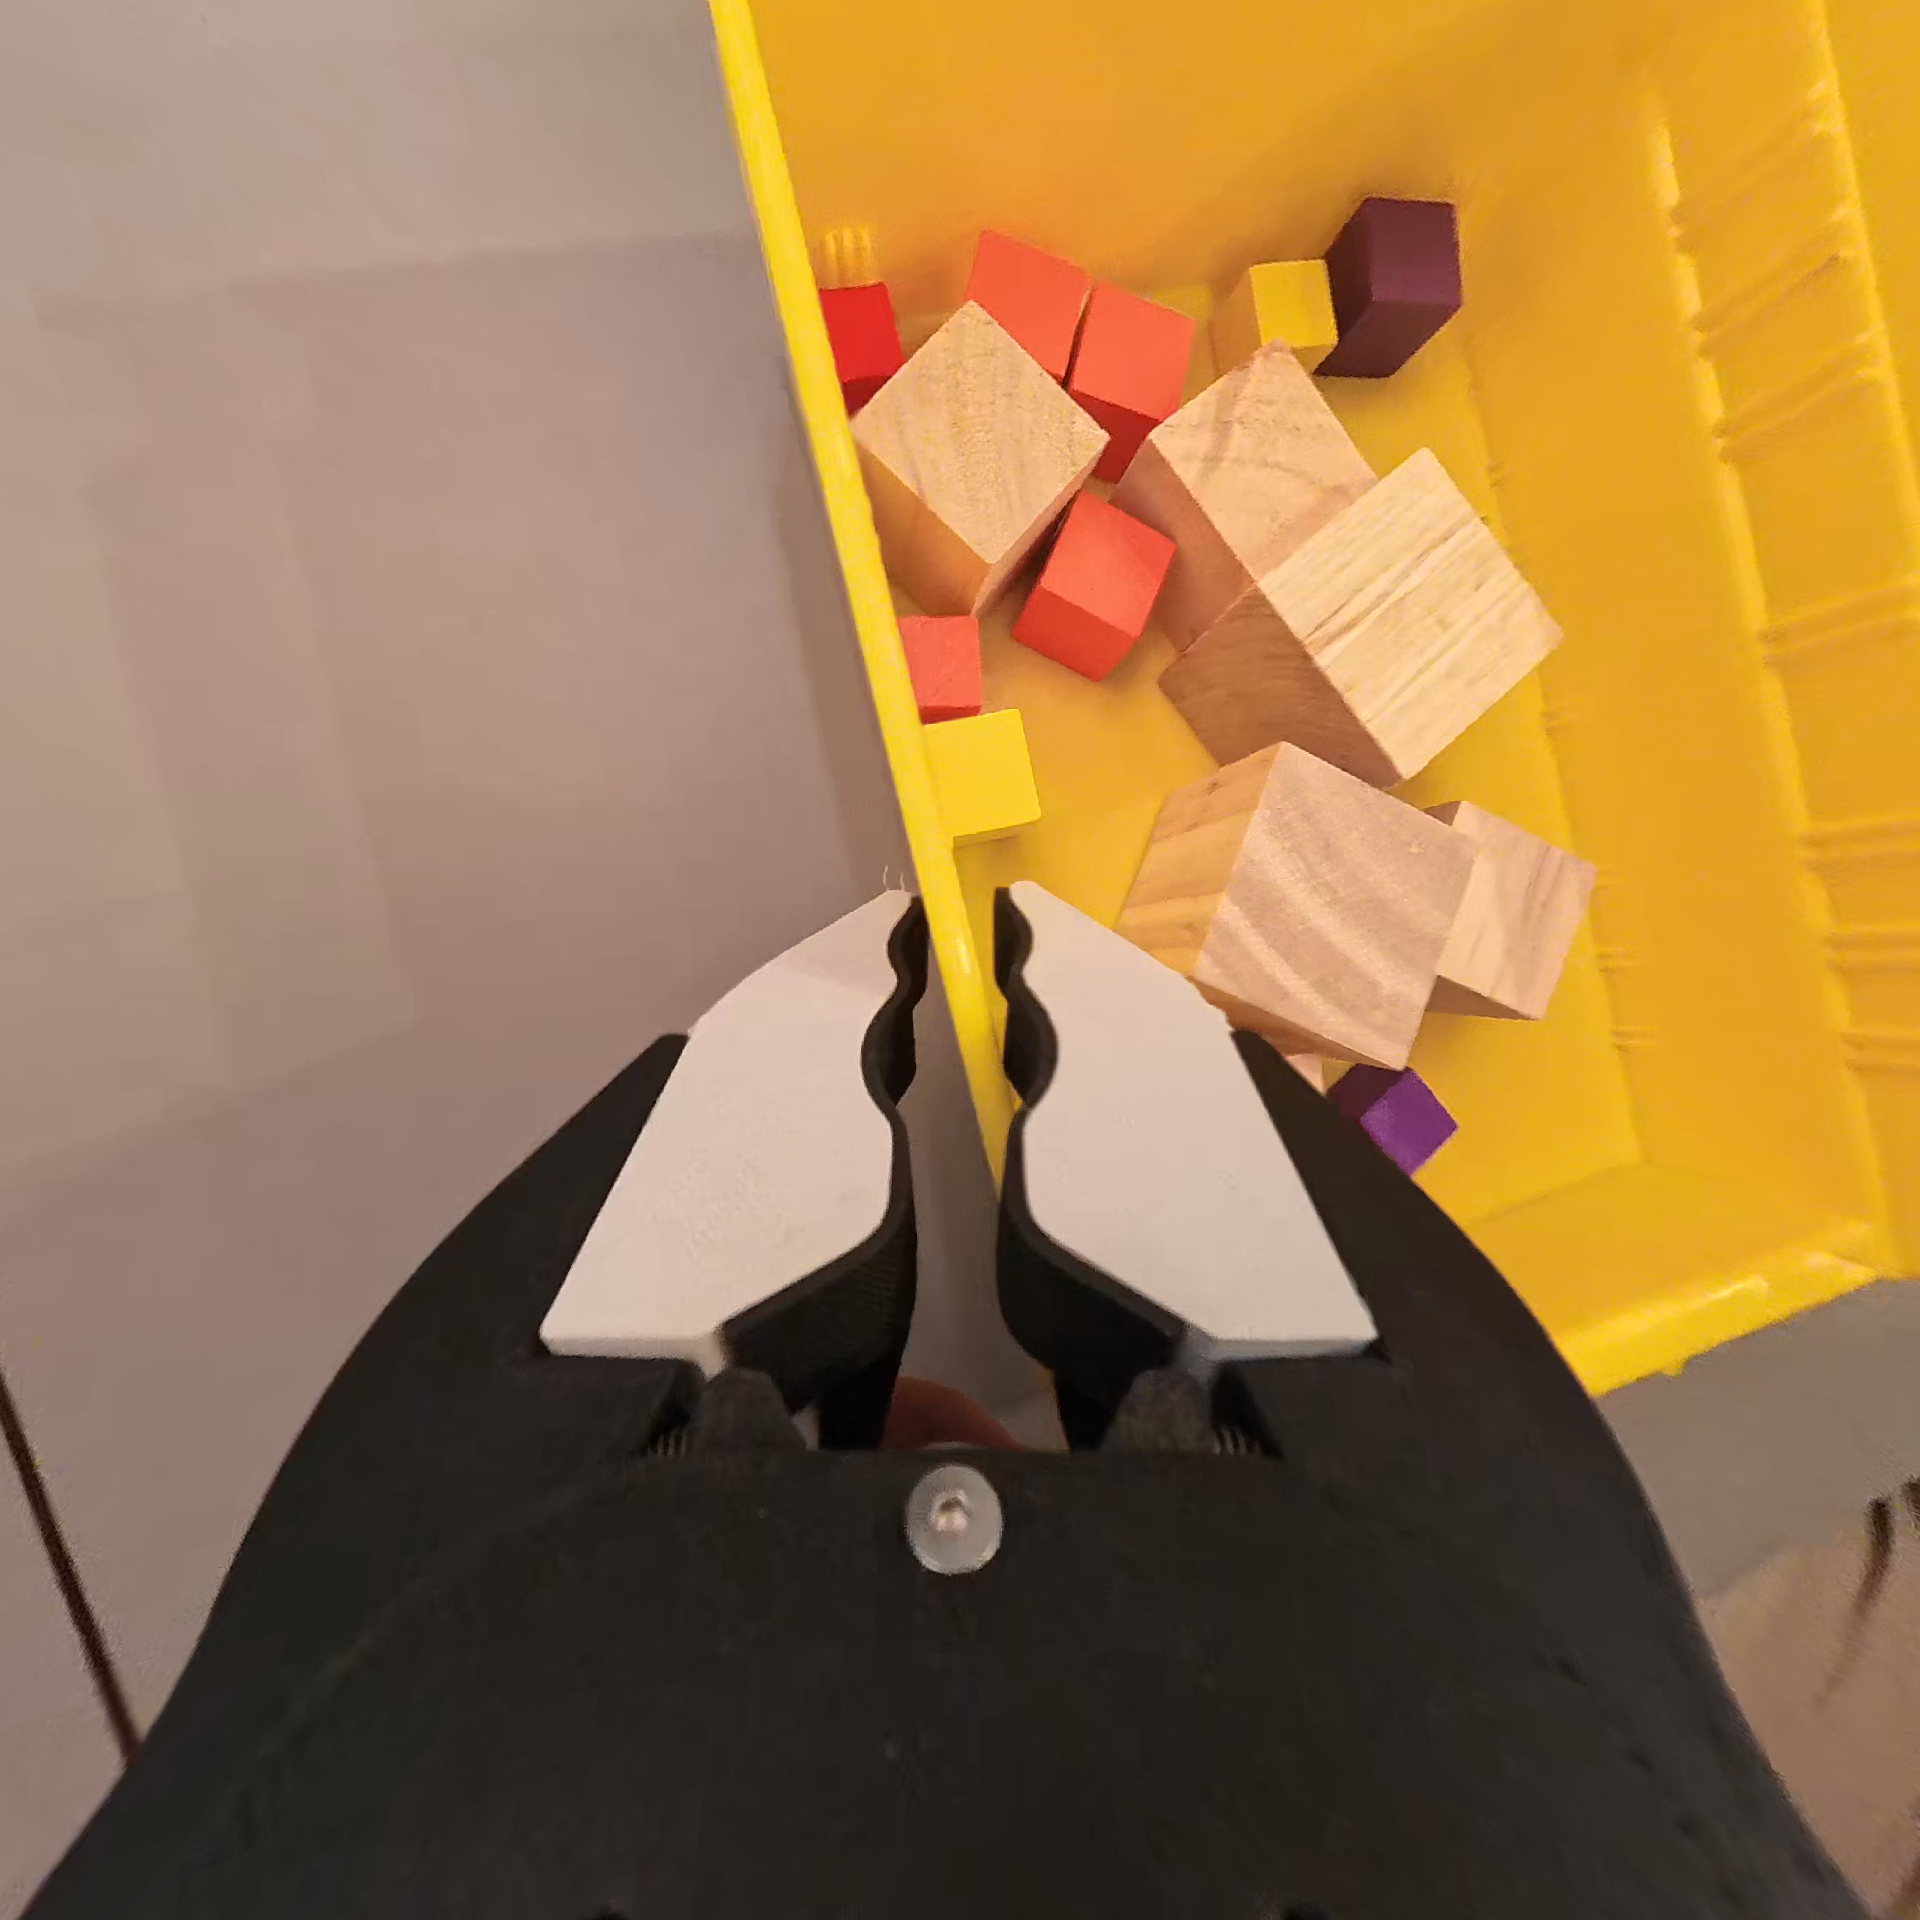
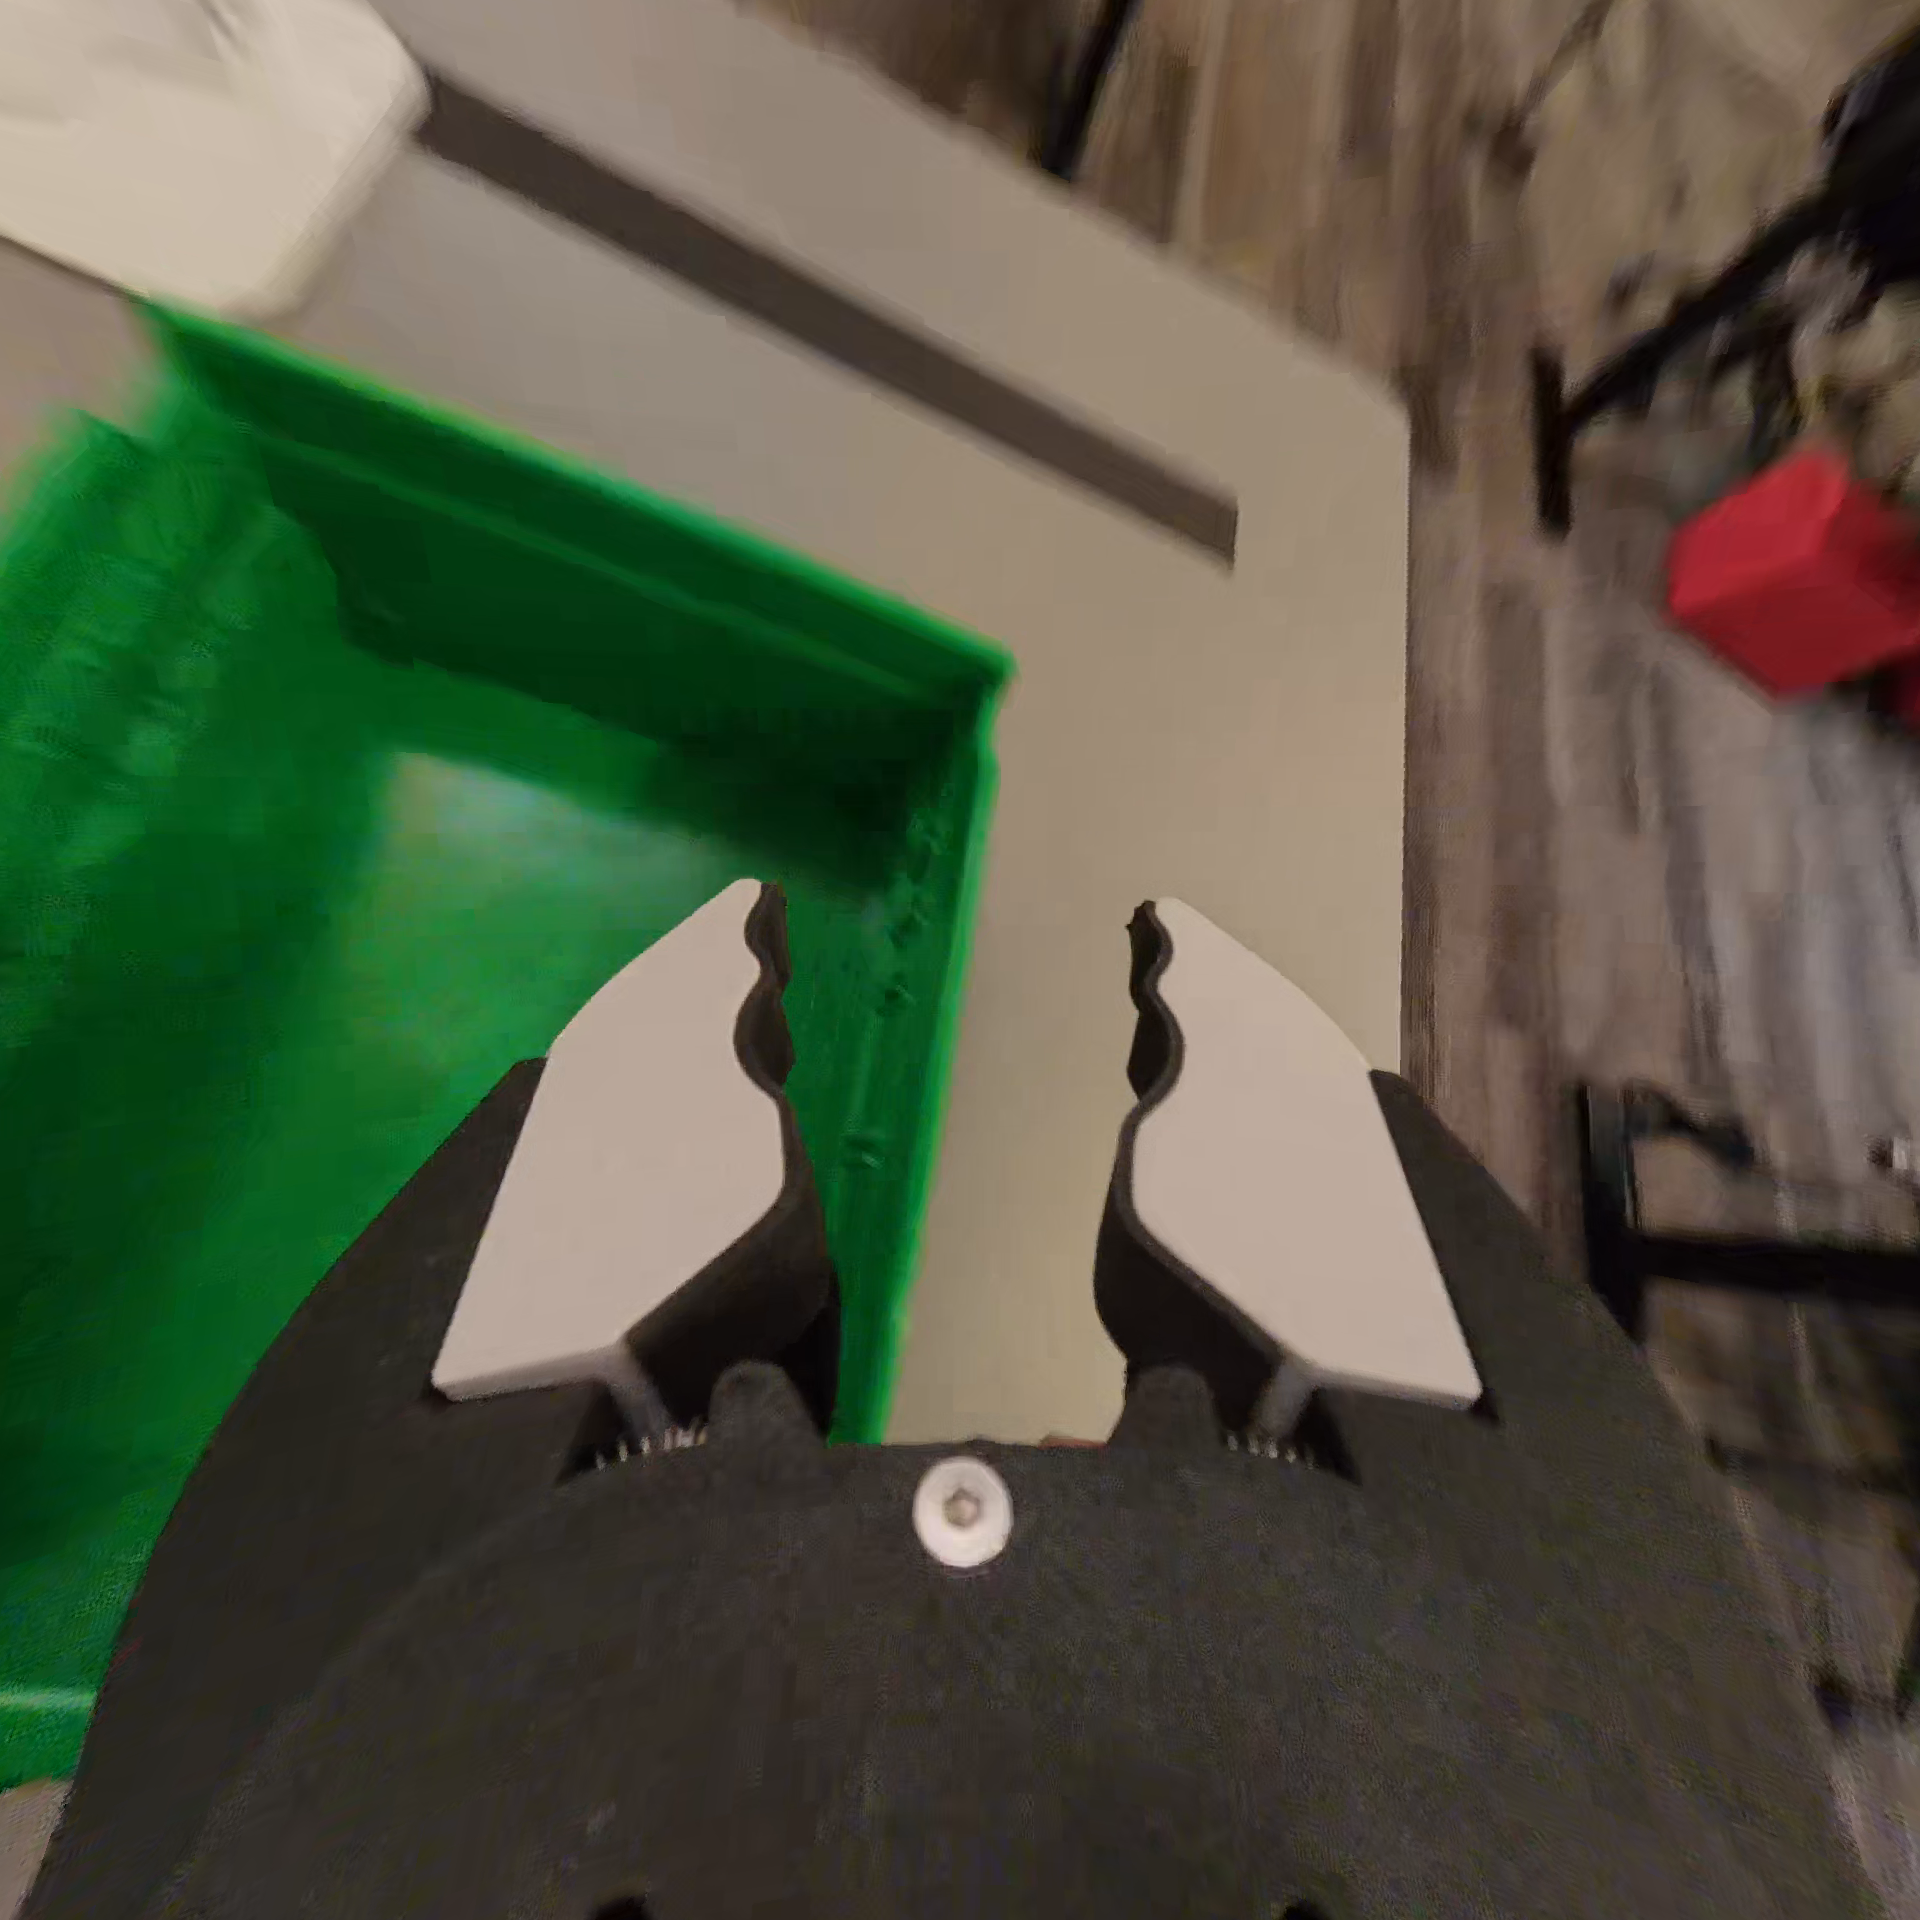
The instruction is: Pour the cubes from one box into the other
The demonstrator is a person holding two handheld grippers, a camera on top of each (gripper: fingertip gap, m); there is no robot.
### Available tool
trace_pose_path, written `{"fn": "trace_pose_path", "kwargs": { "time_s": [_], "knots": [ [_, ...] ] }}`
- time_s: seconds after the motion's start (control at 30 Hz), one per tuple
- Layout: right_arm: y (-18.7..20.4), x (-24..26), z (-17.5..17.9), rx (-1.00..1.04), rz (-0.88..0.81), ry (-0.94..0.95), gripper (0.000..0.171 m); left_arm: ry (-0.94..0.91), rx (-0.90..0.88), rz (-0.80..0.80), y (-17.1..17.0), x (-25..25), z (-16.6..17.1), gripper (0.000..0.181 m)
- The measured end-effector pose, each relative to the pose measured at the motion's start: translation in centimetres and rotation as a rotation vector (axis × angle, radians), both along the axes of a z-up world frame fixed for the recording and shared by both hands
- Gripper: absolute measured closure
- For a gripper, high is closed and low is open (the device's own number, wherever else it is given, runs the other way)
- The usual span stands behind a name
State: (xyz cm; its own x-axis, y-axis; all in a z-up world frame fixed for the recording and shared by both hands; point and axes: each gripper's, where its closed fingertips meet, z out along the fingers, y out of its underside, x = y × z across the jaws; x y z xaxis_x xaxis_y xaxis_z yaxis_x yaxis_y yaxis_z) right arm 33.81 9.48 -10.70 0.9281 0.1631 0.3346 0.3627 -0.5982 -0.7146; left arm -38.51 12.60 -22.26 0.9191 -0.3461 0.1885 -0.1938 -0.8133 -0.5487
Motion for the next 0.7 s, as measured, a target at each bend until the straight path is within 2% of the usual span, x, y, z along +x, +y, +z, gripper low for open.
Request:
{"fn": "trace_pose_path", "kwargs": {
  "time_s": [0.03, 0.1, 0.13, 0.17, 0.2, 0.3, 0.4, 0.47, 0.6, 0.63, 0.7],
  "knots": [
    [0.0, -3.2, 1.6, 0.028, 0.075, 0.044, 0.114, -0.022, -0.006, 0.000, -0.2, 0.3, 0.1, 0.167],
    [-0.5, -11.7, 3.7, 0.022, 0.263, 0.228, 0.112, -0.044, -0.009, -0.010, -0.3, 0.5, 0.2, 0.162],
    [-0.8, -16.1, 4.3, 0.012, 0.351, 0.301, 0.109, -0.061, -0.004, -0.005, -0.1, 0.6, 0.3, 0.153],
    [-1.1, -20.6, 4.4, -0.005, 0.434, 0.347, 0.107, -0.077, -0.014, -0.002, 0.0, 0.6, 0.3, 0.142],
    [-1.6, -25.3, 4.0, -0.042, 0.520, 0.395, 0.106, -0.099, -0.036, -0.012, -0.1, 0.7, 0.2, 0.140],
    [-3.6, -38.6, 0.8, -0.246, 0.739, 0.571, 0.105, -0.148, -0.069, -0.029, 0.2, 1.2, -0.2, 0.151],
    [-3.7, -47.4, -3.1, -0.426, 0.783, 0.663, 0.103, -0.070, -0.075, -0.014, 0.5, 0.9, -0.9, 0.161],
    [-3.8, -51.0, -5.1, -0.518, 0.784, 0.682, 0.095, -0.032, -0.076, 0.004, 0.3, 1.1, -0.9, 0.166],
    [-2.5, -52.2, -9.0, -0.538, 0.746, 0.458, 0.095, -0.040, -0.091, 0.049, -0.8, 3.2, -0.9, 0.162],
    [-2.3, -52.0, -9.4, -0.550, 0.740, 0.428, 0.098, -0.045, -0.093, 0.045, -1.1, 3.9, -0.8, 0.158],
    [-1.8, -51.3, -9.7, -0.566, 0.737, 0.386, 0.120, 0.037, -0.092, 0.004, -1.7, 4.0, -0.9, 0.157]
  ]
}}
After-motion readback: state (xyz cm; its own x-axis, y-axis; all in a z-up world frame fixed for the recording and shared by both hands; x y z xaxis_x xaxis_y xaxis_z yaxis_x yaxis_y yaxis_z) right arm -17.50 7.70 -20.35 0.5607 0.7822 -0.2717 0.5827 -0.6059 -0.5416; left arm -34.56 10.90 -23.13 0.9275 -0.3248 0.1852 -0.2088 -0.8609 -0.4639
